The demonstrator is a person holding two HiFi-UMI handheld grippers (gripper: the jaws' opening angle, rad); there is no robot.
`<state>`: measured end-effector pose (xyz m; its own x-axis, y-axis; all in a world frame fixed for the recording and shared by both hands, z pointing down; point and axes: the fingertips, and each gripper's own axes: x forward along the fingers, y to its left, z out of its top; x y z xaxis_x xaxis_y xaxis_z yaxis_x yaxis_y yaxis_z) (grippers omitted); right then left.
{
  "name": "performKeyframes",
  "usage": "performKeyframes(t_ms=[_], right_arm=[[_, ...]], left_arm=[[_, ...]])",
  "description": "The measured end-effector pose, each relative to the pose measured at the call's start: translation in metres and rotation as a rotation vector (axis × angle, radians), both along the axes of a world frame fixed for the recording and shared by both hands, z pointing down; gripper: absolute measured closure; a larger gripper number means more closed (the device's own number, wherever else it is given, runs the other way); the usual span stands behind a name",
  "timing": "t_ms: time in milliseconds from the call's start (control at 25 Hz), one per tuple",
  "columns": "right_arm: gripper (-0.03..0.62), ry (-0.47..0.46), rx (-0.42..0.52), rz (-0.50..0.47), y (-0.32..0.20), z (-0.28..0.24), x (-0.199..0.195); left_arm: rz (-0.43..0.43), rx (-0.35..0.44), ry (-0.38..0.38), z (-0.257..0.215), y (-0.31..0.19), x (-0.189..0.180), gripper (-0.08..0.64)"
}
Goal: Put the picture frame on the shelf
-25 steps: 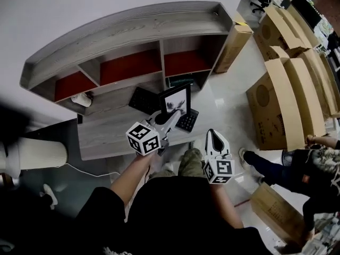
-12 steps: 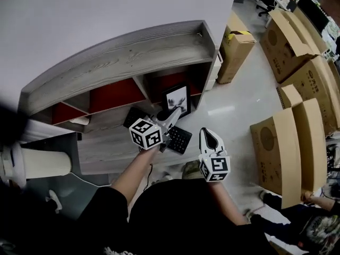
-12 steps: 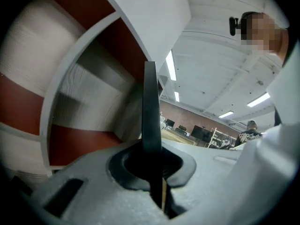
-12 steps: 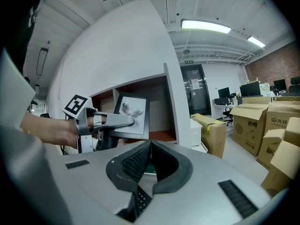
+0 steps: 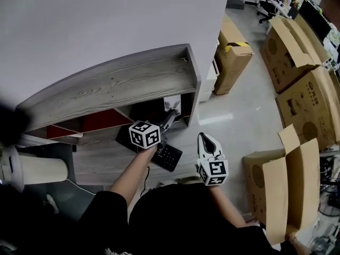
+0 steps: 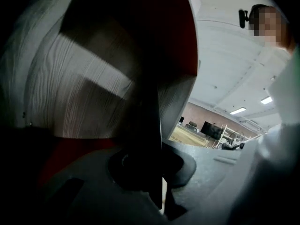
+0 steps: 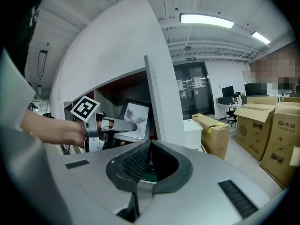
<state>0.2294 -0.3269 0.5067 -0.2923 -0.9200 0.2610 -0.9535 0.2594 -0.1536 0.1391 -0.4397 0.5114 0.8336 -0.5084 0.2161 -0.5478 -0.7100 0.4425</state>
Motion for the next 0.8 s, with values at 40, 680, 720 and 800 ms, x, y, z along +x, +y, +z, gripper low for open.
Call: performKeyframes(t_ms=[40,680,720,800], right_arm=[[0.578,-0.001,-0.001,-0.004,-0.004,0.0,0.003],[0.578,0.003,0.0,-0.064,-0.043,0.001,0.027],[0.578,0.001,0.001,-0.063,-0.042,0.0,0.028],[0.578,-0.005,0.011,-0.058,-0.04,-0.004,0.032]], left_arm=[[-0.001,-0.002,-0.004,0.002,-0.005,0.003,0.535],[0.002,-0.045,-0.017,0.024,-0.043,0.022,0.534],[0.001,-0.047,-0.02,0.026,-0.044,0.023,0.534],[-0.002,-0.045,-0.037,0.028,-0.045,0.024,0.532]])
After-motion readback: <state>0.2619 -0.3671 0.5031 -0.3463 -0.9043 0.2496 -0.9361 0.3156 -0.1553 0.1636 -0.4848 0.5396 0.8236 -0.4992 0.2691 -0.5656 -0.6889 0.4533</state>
